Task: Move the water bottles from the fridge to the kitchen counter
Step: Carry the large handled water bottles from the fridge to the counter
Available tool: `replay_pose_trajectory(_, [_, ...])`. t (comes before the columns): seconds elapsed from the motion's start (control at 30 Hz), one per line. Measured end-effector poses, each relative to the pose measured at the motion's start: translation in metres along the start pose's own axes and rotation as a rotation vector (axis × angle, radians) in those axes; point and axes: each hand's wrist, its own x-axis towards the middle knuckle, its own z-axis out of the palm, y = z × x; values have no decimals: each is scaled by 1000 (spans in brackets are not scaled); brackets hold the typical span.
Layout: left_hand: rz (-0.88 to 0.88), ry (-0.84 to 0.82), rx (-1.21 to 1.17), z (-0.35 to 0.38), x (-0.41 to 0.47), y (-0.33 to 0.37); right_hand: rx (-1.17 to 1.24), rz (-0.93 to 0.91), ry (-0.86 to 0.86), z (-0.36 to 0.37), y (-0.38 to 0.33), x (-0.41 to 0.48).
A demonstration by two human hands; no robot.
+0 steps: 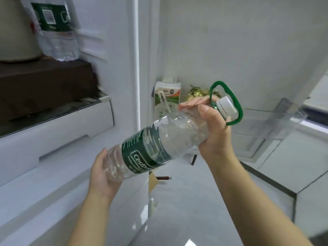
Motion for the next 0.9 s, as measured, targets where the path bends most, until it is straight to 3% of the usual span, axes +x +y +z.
replay_pose_trajectory(0.43, [-315,-162,154,122,-84,-193,-265,-62,291,-187,-170,-105])
replay_pose_trajectory(0.57, [-428,-269,203,158,-91,-235,-306,-82,403,-231,-200,-124])
replay_pose_trajectory(0.9, [-636,-309,256,241,-68,-343,-460,-141,601,-342,-236,-136])
